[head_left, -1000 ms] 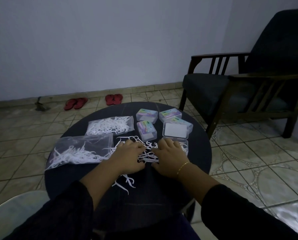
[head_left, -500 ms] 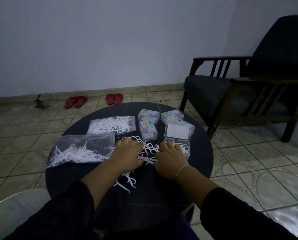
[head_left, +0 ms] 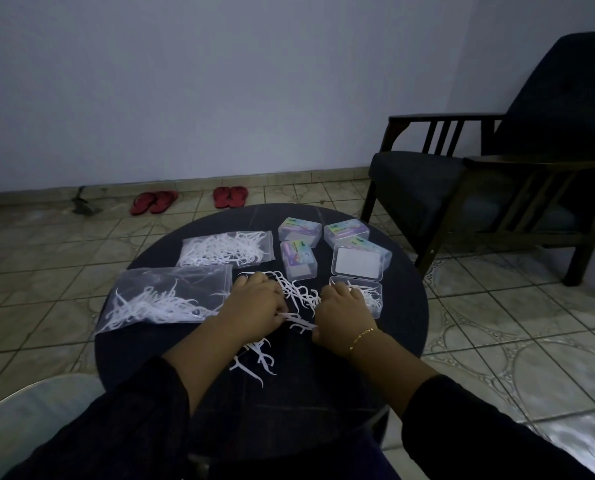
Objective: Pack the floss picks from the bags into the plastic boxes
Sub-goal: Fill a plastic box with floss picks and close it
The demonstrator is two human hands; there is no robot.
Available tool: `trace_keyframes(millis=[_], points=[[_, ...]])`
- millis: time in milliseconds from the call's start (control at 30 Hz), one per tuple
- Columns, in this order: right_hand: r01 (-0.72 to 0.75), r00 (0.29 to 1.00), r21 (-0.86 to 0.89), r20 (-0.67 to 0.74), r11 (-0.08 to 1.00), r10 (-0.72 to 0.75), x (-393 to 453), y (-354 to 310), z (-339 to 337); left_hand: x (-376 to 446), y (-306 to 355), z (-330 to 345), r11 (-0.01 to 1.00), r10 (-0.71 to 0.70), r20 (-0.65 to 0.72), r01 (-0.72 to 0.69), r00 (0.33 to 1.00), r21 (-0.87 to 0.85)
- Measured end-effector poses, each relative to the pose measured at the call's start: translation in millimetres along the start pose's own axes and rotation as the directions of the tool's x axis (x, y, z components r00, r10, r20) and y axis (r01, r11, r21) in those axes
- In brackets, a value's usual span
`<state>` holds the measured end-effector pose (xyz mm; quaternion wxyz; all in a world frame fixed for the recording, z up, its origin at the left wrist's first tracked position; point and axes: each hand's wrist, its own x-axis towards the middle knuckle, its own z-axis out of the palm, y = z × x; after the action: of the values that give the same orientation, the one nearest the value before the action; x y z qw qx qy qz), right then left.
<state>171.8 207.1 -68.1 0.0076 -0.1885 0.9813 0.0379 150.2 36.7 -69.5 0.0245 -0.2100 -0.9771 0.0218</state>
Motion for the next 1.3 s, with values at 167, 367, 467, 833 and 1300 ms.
trace_keyframes(millis=[167, 367, 467, 833, 1300], points=[[-0.01, 1.0, 0.001, -0.006, 1.0, 0.01, 0, 11, -9, 1, 1, 0, 1.0, 0.021, -0.009, -0.021, 1.0, 0.016], [-0.047, 0.999, 0.039, -0.003, 0.998, 0.047, 1, 37, -30, 6, 0, 1, 0.999, 0.039, -0.026, -0.038, 0.999, 0.031], [-0.092, 0.995, 0.094, -0.028, 0.991, 0.095, 1, 51, -38, 8, -1, 2, 0.999, 0.037, -0.018, -0.036, 0.999, 0.014], [-0.236, 0.961, 0.146, -0.109, 0.961, 0.253, 12, 83, -24, 21, 0, -2, 1.0, 0.026, -0.002, -0.026, 1.0, 0.002], [-0.253, 0.965, 0.232, -0.012, 0.939, 0.263, 4, 91, -6, 36, -5, -13, 0.997, 0.073, 0.043, -0.074, 0.996, 0.004]])
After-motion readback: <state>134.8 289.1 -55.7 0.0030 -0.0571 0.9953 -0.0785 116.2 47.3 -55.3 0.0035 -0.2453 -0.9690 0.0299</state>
